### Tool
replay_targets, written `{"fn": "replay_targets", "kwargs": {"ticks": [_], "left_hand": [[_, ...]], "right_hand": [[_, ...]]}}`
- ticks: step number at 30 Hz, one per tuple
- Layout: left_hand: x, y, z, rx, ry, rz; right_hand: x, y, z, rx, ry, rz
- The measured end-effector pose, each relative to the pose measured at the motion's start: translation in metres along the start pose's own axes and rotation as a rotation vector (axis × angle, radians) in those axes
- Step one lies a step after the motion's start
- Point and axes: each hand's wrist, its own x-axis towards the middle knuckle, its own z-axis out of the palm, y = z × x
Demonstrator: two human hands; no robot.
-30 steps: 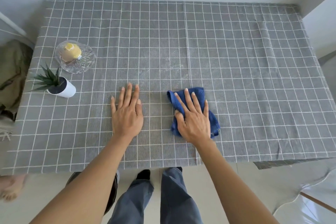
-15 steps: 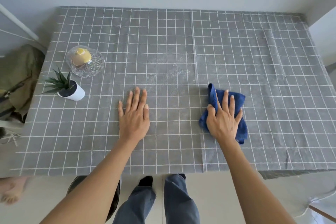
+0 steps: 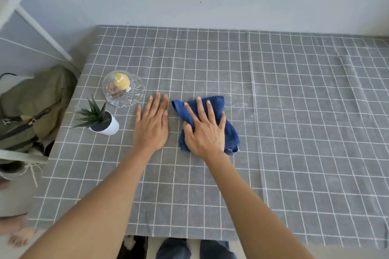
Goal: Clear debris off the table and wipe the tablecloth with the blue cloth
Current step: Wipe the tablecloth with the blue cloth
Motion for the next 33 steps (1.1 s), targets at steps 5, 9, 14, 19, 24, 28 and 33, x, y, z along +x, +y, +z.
{"fn": "replay_targets", "kwargs": {"ticks": [5, 9, 14, 19, 24, 28, 33], "left_hand": [[0.001, -0.001, 0.005, -0.01, 0.028, -0.005], [-0.001, 0.0, 0.005, -0.004, 0.038, -0.004], [0.0, 0.0, 0.003, -0.012, 0.032, 0.001], [0.001, 0.0, 0.003, 0.002, 0.018, -0.002], [0.0, 0.001, 0.002, -0.003, 0.022, -0.003], [0.0, 0.001, 0.002, -0.015, 0.026, 0.001], [0.001, 0.0, 0.005, 0.0, 0.021, 0.001]], "right_hand": [[0.006, 0.032, -0.01, 0.007, 0.09, 0.274], [0.011, 0.014, -0.01, 0.018, 0.061, 0.343], [0.005, -0.009, 0.006, -0.049, 0.002, 0.09], [0.005, 0.037, -0.013, -0.033, 0.092, 0.357], [0.007, 0.002, -0.004, -0.005, 0.061, 0.28], [0.001, -0.004, 0.005, -0.055, 0.011, 0.126], [0.003, 0.045, -0.014, -0.06, 0.085, 0.308]]}}
